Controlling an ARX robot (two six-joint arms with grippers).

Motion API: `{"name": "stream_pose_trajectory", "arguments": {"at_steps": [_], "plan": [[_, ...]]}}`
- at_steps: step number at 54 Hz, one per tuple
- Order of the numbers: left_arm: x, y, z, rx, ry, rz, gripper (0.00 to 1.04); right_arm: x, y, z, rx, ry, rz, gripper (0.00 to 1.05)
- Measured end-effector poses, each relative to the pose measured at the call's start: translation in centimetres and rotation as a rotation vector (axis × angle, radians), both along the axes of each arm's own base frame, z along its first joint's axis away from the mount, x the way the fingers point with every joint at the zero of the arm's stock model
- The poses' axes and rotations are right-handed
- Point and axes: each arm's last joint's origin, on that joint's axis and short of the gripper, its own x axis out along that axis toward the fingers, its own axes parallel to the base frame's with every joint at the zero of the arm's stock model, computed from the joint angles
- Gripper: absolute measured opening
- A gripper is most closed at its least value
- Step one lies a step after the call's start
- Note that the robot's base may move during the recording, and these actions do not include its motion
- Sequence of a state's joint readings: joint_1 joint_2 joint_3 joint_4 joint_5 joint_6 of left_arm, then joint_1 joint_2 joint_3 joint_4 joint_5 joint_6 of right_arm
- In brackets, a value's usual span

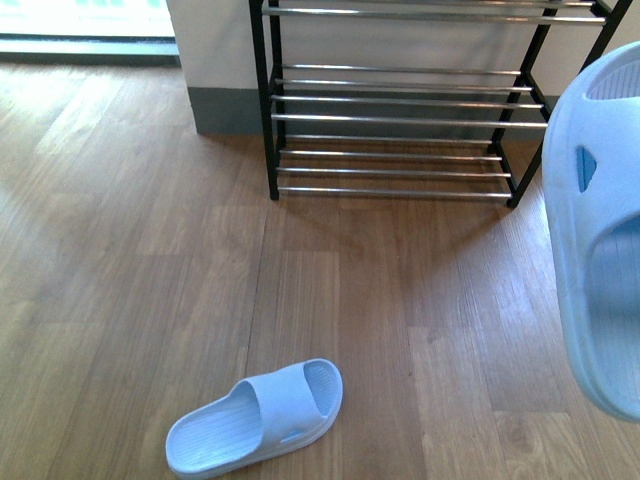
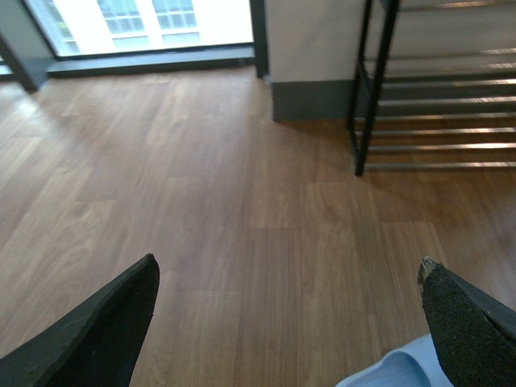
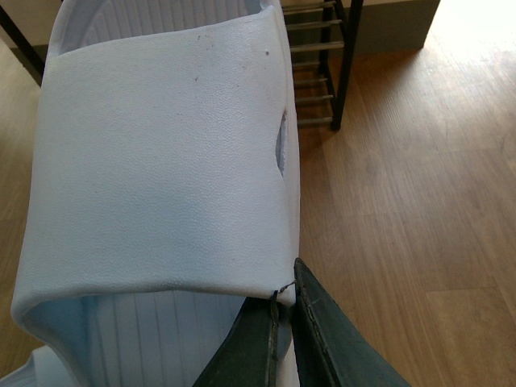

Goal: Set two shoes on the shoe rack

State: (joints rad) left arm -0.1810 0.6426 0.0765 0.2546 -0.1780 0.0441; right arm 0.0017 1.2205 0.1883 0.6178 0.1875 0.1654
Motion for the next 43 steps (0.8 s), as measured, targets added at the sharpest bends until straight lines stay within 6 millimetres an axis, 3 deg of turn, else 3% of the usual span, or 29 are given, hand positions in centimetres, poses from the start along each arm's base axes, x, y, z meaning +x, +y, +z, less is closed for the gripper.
{"name": "stream_pose_trajectory", "arguments": {"at_steps": [9,14,20,32,43], "plan": [[6.6,-3.1,-2.1,0.141,0.107,-0.204,0.95,0.0,0.0,0.0,0.000,0.000,-0.001,0.01],[9.7,-5.1,-6.1,0.228,0.270,-0.335,0.95,0.0,0.0,0.0,0.000,0.000,-0.001,0.01],[11.7,-6.4,-9.1,0.285,0.360,-0.414,0.95,0.0,0.0,0.0,-0.001,0.000,-0.002,0.01],[17.6,-10.8,-18.5,0.448,0.573,-0.551,0.95,0.0,0.0,0.0,-0.001,0.000,-0.002,0.01],[19.7,-14.1,-24.1,0.563,0.696,-0.715,0.95,0.0,0.0,0.0,-0.001,0.000,-0.002,0.01]]}}
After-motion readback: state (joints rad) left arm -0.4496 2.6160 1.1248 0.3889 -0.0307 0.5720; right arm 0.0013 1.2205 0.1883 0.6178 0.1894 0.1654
